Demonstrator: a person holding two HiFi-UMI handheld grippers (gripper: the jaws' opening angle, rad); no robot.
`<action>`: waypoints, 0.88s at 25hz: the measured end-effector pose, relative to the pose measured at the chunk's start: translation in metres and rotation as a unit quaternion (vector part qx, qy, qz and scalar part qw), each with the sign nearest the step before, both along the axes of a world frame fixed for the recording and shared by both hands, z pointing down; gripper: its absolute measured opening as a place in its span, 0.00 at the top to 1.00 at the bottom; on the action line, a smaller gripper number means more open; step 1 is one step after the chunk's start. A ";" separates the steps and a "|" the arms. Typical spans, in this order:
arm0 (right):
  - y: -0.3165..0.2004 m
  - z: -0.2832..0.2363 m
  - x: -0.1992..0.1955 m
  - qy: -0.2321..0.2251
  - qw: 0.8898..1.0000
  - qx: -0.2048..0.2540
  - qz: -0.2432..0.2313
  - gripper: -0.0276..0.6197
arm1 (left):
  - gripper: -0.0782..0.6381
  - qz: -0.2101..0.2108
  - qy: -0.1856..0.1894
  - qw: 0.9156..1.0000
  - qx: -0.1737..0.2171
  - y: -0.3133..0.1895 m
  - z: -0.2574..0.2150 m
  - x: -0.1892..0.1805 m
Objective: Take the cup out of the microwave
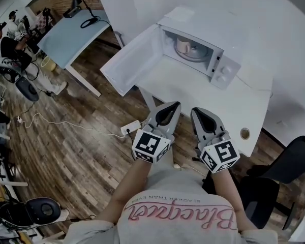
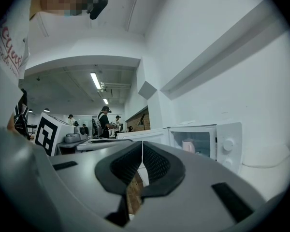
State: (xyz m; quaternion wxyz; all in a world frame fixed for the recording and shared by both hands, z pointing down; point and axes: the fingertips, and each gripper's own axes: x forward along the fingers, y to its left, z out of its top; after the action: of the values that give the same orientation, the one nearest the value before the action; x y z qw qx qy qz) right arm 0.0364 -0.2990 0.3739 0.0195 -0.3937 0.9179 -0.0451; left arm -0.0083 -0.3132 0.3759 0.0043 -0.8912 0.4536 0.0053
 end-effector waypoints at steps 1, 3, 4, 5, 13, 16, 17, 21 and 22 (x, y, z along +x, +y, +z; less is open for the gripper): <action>-0.003 0.001 0.001 0.000 1.000 -0.001 0.002 0.94 | 0.88 0.001 0.001 1.000 0.000 -0.003 0.000 0.000; -0.011 0.001 0.000 0.001 1.000 0.000 0.005 0.94 | 0.88 0.002 0.003 1.000 0.001 -0.012 0.001 -0.001; -0.016 0.001 -0.001 0.002 1.000 0.001 0.006 0.94 | 0.88 0.003 0.004 1.000 0.002 -0.018 0.001 -0.002; -0.021 0.002 -0.001 0.003 1.000 0.002 0.007 0.94 | 0.88 0.003 0.004 1.000 0.001 -0.023 0.002 -0.004; -0.065 0.003 -0.005 0.009 0.999 -0.008 0.035 0.94 | 0.88 0.020 0.007 1.000 -0.004 -0.069 0.001 -0.011; -0.086 0.007 -0.007 0.018 0.999 -0.010 0.046 0.94 | 0.88 0.026 0.006 1.000 -0.008 -0.088 0.003 -0.014; -0.093 0.010 -0.009 0.027 0.998 -0.009 0.049 0.94 | 0.88 0.029 0.005 1.000 -0.009 -0.094 0.004 -0.015; -0.119 0.020 -0.016 0.052 0.997 -0.009 0.056 0.94 | 0.88 0.035 0.003 0.999 -0.012 -0.119 0.007 -0.019; -0.127 0.022 -0.018 0.053 0.997 -0.010 0.058 0.94 | 0.88 0.036 0.003 0.999 -0.013 -0.125 0.009 -0.021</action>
State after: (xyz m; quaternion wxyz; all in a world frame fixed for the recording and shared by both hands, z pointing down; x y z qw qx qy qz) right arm 0.0189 -0.4263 0.3957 -0.0308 -0.4480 0.8929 -0.0323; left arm -0.0294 -0.4386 0.3845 -0.0085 -0.9068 0.4215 0.0024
